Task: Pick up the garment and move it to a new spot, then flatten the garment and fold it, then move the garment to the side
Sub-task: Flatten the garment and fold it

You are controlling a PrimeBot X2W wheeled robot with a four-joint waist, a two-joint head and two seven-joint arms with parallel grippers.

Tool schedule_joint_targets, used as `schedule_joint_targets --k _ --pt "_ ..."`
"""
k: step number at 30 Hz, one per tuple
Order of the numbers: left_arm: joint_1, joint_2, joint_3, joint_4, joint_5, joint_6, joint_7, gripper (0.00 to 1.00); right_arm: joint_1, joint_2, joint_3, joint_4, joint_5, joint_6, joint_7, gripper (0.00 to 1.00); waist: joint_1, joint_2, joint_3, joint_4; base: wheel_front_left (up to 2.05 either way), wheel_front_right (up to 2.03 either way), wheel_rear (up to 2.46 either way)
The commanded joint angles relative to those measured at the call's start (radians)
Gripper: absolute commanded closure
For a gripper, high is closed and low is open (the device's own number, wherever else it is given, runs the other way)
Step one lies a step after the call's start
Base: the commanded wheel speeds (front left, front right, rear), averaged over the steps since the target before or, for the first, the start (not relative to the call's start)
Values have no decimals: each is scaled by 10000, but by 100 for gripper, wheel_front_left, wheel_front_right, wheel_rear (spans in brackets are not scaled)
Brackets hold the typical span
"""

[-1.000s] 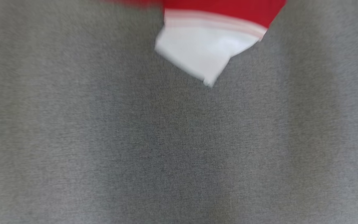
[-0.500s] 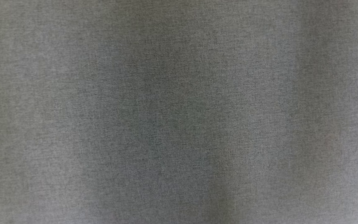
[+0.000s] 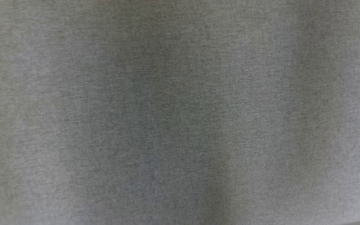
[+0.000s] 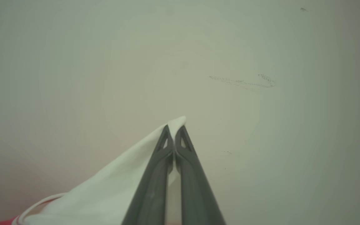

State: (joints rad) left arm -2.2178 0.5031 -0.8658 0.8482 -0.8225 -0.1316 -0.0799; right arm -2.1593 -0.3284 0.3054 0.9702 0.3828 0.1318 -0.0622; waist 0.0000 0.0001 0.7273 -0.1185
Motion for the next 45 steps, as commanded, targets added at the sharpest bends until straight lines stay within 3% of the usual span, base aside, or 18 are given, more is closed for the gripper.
schedule_joint_targets --k 1,11,17,27,36,45 --pt "-152 129 -137 19 -190 26 -112 100 90 -37 91 24 115 -21 -32 100 0 -1 76 -107 0 0 0" --pt "162 304 -737 55 -1193 26 -814 100 741 -229 419 -269 620 -21 -130 100 0 -1 80 -141 0 0 0" --pt "1330 351 -828 -480 -2150 24 -1440 100 1878 -455 658 -956 1232 -21 -189 100 0 -1 -527 25 0 0 0" --pt "4906 1072 -780 -2290 -2633 94 -1855 100 6267 -1259 686 -3789 2536 -23 -64 100 0 -1 -2282 -3 0 0 0" --pt "9065 1800 1002 -5273 -2341 1184 -1852 100 11570 -1612 -897 -7115 2597 -21 574 100 0 -1 -3317 -114 0 0 0" --pt "13631 2126 2152 -7864 -1646 2365 -1854 100 16550 -478 -2825 -10391 1911 -21 1755 100 0 -1 -3968 -147 0 0 0"
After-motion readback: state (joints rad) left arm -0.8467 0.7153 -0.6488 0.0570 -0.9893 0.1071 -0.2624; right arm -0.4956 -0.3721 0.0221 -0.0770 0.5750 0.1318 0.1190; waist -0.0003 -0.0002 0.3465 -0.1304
